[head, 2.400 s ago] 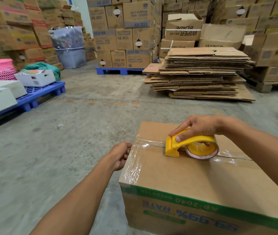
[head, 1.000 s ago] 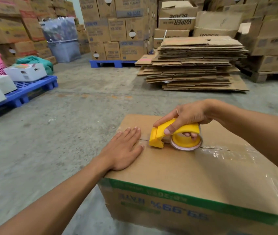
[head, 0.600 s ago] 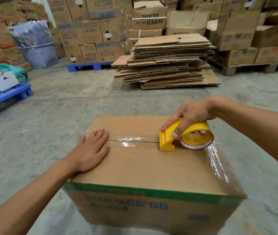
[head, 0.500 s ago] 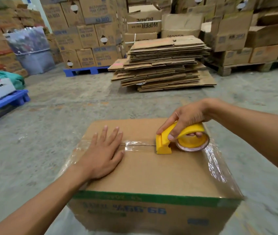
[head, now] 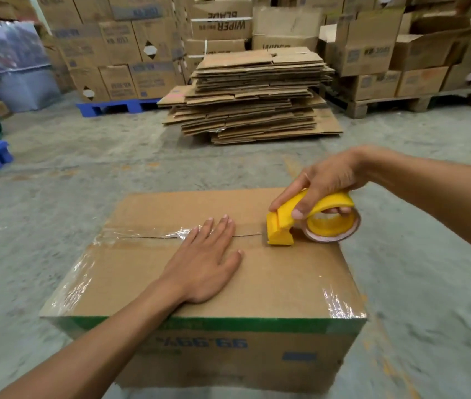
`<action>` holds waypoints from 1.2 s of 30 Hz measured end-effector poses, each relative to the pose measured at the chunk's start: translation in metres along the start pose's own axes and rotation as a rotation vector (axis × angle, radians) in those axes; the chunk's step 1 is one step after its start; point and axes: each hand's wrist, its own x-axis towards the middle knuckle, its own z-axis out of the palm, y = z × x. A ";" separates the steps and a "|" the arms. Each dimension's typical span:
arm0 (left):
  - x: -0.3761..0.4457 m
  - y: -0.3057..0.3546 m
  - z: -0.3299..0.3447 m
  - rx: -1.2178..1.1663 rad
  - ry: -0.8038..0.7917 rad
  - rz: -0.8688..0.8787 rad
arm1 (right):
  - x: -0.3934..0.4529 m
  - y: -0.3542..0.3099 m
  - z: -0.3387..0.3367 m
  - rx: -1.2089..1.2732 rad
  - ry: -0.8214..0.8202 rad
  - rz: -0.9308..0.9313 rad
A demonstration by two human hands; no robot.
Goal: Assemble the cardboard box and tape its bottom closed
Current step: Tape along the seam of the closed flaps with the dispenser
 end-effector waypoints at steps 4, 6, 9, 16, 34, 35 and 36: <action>-0.001 -0.001 0.000 0.016 -0.002 0.009 | -0.056 0.065 -0.006 0.118 0.093 0.106; 0.000 0.003 -0.004 0.040 -0.027 -0.018 | -0.066 0.077 -0.002 0.129 0.121 0.099; 0.004 0.036 -0.012 0.085 -0.031 -0.039 | -0.065 0.076 -0.001 0.062 0.165 0.089; 0.055 0.164 0.000 -0.139 -0.026 0.094 | -0.066 0.070 -0.004 0.049 0.124 0.084; 0.066 0.159 0.016 -0.004 -0.009 0.041 | -0.056 0.096 0.002 0.026 0.064 0.275; 0.066 0.160 0.016 0.004 -0.012 0.038 | -0.052 0.085 -0.001 -0.067 0.052 0.295; 0.065 0.159 0.014 0.014 -0.021 0.037 | -0.051 0.073 -0.004 -0.166 0.050 0.316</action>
